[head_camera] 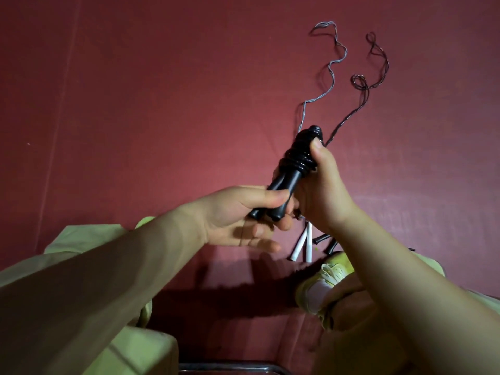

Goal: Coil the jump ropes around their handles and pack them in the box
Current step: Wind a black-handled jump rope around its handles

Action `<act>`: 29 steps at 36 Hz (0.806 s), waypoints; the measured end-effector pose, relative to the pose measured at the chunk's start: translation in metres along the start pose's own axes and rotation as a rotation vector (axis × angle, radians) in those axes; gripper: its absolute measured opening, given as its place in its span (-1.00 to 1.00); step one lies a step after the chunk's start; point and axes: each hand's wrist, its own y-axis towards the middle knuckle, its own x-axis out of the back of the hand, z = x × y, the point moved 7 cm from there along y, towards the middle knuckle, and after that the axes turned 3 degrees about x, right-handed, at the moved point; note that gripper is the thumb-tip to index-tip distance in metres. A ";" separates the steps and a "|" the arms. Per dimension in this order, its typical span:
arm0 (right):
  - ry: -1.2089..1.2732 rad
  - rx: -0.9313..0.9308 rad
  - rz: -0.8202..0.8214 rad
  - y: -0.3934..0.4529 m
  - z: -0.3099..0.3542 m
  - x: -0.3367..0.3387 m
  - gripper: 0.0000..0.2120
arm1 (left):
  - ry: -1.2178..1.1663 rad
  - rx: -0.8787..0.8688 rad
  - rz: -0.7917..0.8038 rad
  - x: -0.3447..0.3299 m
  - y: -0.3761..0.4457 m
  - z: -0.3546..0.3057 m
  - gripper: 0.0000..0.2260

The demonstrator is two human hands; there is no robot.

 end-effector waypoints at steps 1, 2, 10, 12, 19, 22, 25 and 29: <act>-0.015 -0.047 -0.019 0.001 -0.004 0.002 -0.43 | 0.033 0.004 -0.051 0.003 -0.001 -0.002 -0.88; -0.047 -0.093 -0.041 0.001 -0.009 0.004 -0.35 | 0.077 0.002 -0.086 0.004 -0.001 -0.004 -0.89; -0.469 -0.233 -0.167 -0.004 -0.015 0.019 -0.17 | 0.344 -0.016 -0.392 0.024 -0.001 -0.011 -0.86; -0.503 -0.240 -0.201 -0.006 -0.014 0.020 -0.23 | 0.441 -0.043 -0.477 0.031 0.000 -0.013 -0.93; -0.735 -0.302 -0.265 -0.009 -0.021 0.025 -0.33 | 1.031 -0.060 -0.761 0.055 0.000 -0.022 -0.86; -0.724 -0.346 -0.274 -0.010 -0.025 0.027 -0.34 | 1.196 -0.033 -0.825 0.052 -0.003 -0.025 -0.81; -0.609 -0.397 -0.267 -0.012 -0.033 0.027 -0.33 | 1.408 -0.022 -0.916 0.047 -0.008 -0.030 -0.71; -0.497 -0.414 -0.263 -0.012 -0.040 0.026 -0.38 | 1.580 -0.061 -0.983 0.039 -0.009 -0.032 -0.72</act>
